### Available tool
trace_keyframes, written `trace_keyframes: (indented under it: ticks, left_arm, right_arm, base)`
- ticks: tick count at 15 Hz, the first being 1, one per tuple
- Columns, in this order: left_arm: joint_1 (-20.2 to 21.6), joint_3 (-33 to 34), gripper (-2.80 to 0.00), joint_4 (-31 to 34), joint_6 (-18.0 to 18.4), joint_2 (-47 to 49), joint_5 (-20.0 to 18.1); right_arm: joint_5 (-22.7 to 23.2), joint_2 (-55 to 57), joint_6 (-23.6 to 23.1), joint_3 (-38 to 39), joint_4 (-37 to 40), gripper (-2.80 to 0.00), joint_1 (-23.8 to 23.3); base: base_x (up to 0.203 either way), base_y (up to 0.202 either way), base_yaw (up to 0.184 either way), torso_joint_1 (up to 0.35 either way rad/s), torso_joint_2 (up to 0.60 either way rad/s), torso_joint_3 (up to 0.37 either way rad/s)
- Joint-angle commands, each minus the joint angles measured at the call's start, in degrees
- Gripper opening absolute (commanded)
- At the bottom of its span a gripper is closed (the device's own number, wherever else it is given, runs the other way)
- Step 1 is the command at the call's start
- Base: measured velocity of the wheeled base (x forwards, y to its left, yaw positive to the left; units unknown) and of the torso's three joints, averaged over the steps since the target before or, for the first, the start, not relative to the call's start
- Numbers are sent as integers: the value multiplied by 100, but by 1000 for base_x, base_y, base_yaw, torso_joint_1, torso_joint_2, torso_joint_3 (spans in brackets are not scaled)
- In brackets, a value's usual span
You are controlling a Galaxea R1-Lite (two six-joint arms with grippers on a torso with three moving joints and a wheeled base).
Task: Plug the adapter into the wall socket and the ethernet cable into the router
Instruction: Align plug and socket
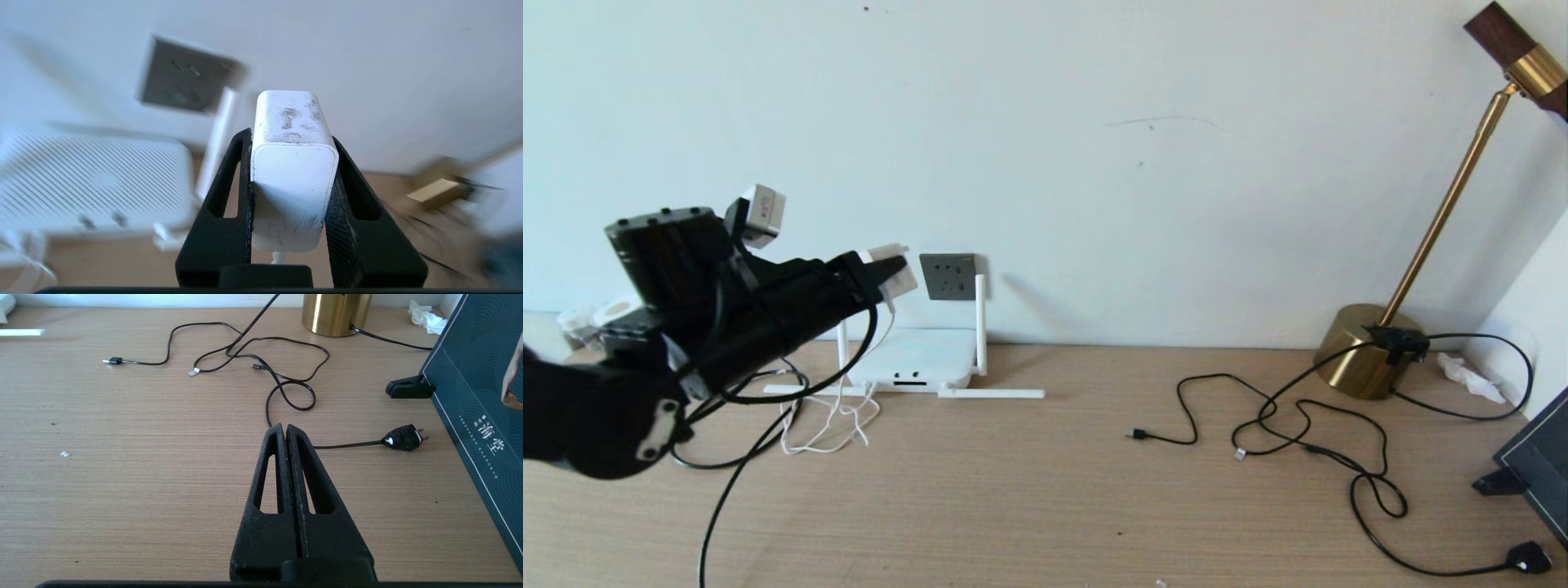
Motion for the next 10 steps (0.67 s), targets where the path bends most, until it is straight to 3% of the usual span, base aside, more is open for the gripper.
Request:
trace_keyframes:
  ticks: [1, 4, 9, 10]
  left_arm:
    - [-227, 292, -280, -1653, 601, 1047, 710]
    - [-294, 507, -280, -2839, 1003, 1713, 984]
    - [-307, 109, -280, -3051, 2026, 2400, 846]
    - [-307, 23, -280, -3016, 2077, 2473, 846]
  right_arm:
    - [-3, 8, 2, 1, 4, -280, 2]
    - [-5, 6, 2, 1, 4, -280, 2]
    - [4, 9, 2, 1, 4, -280, 2]
    - [-5, 9, 2, 1, 4, -280, 2]
  base:
    - [0, 0, 0, 0, 0, 0]
    - [0, 0, 0, 0, 0, 0]
    - [0, 0, 0, 0, 0, 0]
    - [0, 0, 0, 0, 0, 0]
